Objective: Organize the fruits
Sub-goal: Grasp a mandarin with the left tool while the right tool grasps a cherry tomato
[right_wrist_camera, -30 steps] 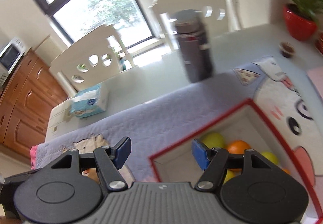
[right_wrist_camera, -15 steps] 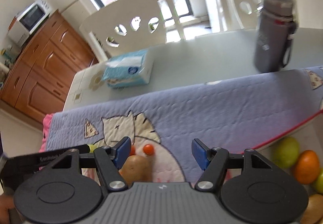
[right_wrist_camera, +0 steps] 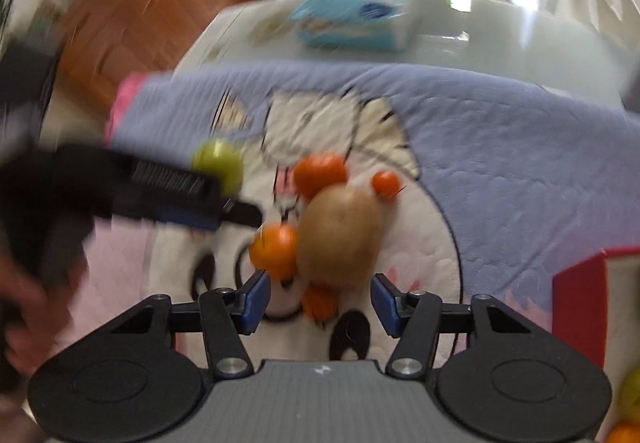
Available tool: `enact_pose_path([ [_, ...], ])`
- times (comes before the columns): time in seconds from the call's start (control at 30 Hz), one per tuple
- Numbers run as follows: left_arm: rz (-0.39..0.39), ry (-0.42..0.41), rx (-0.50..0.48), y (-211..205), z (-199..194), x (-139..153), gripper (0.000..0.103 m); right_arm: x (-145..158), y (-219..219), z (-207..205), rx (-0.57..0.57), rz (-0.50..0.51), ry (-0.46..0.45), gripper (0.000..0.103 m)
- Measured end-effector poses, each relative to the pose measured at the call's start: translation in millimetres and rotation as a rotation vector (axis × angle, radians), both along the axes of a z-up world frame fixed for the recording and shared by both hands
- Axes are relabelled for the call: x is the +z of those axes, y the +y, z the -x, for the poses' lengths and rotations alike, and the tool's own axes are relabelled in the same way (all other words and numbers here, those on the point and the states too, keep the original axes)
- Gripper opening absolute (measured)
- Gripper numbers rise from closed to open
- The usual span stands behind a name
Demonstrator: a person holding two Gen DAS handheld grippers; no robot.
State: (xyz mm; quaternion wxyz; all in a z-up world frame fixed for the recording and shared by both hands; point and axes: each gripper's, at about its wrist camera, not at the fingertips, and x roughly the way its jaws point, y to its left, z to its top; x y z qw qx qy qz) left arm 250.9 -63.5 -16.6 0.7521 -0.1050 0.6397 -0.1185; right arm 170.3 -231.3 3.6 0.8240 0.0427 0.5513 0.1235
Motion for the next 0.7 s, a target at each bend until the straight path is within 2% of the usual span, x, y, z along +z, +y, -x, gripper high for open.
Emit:
enact_pose_path([
  [0.07, 0.003, 0.001, -0.006, -1, 0, 2, 0.051, -9, 11, 4, 0.06, 0.054, 0.001, 0.055],
  [0.13, 0.017, 0.009, -0.012, -1, -2, 2, 0.052, -15, 14, 6, 0.073, 0.066, 0.014, 0.049],
  [0.3, 0.054, 0.031, -0.002, 5, 0, 3, 0.055, -23, 11, 1, 0.05, 0.04, 0.038, 0.039],
  [0.43, 0.085, 0.032, -0.03, 1, 3, -1, 0.055, -26, 10, 1, 0.046, 0.03, 0.037, 0.028],
  [0.5, 0.117, 0.051, -0.032, -2, 4, -6, 0.055, -28, 9, 3, 0.04, 0.022, 0.03, 0.026],
  [0.63, 0.106, 0.053, -0.048, -11, 9, -13, 0.055, -27, 6, 5, 0.028, 0.007, 0.021, 0.024],
  [0.7, 0.118, 0.054, -0.056, -13, 13, -13, 0.044, -28, 4, 5, 0.022, 0.005, 0.018, 0.023],
])
